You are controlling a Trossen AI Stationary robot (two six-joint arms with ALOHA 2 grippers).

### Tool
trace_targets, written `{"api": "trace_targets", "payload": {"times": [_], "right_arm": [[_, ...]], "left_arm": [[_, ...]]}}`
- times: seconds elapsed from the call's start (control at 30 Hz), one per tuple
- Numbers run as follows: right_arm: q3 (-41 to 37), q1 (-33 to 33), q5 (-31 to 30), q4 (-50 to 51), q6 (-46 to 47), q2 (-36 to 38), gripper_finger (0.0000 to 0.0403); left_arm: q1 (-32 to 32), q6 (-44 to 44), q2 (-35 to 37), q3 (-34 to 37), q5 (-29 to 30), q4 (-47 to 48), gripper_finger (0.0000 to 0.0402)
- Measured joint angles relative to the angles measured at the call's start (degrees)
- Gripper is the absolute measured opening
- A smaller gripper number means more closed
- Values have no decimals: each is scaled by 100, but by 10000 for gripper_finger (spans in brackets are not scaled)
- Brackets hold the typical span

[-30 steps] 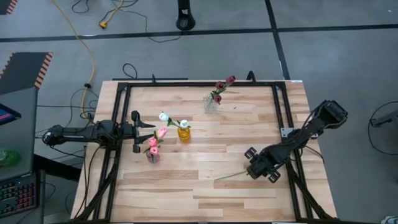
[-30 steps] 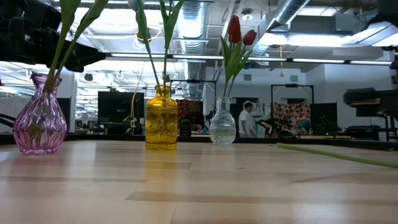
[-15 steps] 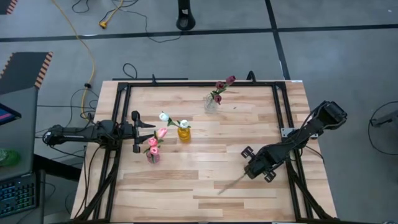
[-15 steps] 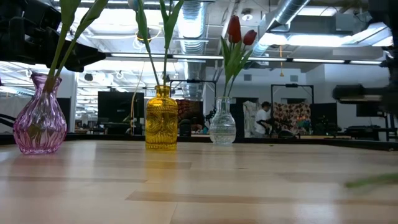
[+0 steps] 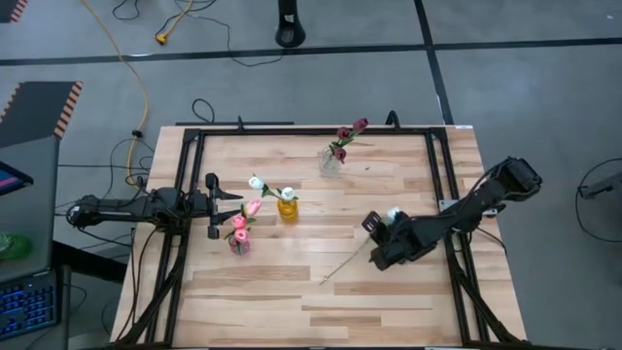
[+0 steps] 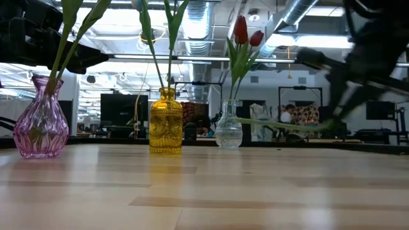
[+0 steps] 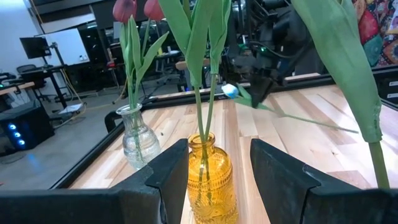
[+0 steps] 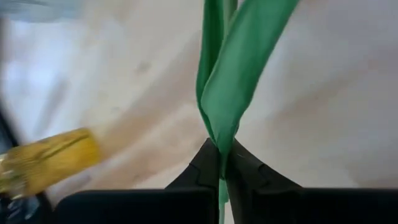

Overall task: Sort flowers into vase by color
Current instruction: Put the white flower into the yellow vase

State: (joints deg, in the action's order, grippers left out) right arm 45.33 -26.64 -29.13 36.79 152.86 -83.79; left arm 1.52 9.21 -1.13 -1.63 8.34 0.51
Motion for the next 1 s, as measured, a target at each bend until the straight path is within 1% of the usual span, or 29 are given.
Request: {"api": "trace_targets", "payload": {"times": [0.13,0.27,0.37,0.53,0.63,0.77,0.9,1.0], "right_arm": [[183,253,-833,-47,-1057,0,39],[443,485,-1679,-237,-2463,0,42],[648,653,-2213,-419,-3667,0,42],[969,852,-3099,-1171,-5892,0,42],[1093,890,-3517,-1760,-7156,2,42],[1224,877,-3974,-2506,-8618,2,42],[1241,875,-4250,-3559,-9912,4,42],[1243,877,-4308,-4307,-10791,7,42]], "left_arm": [[0,0,0,0,0,0,161],[0,0,0,0,0,0,161],[0,0,0,0,0,0,161],[0,2,0,0,0,0,161],[0,0,0,0,0,0,161],[-1,1,0,0,0,0,161],[0,0,0,0,0,0,161],[0,1,0,0,0,0,161]]}}
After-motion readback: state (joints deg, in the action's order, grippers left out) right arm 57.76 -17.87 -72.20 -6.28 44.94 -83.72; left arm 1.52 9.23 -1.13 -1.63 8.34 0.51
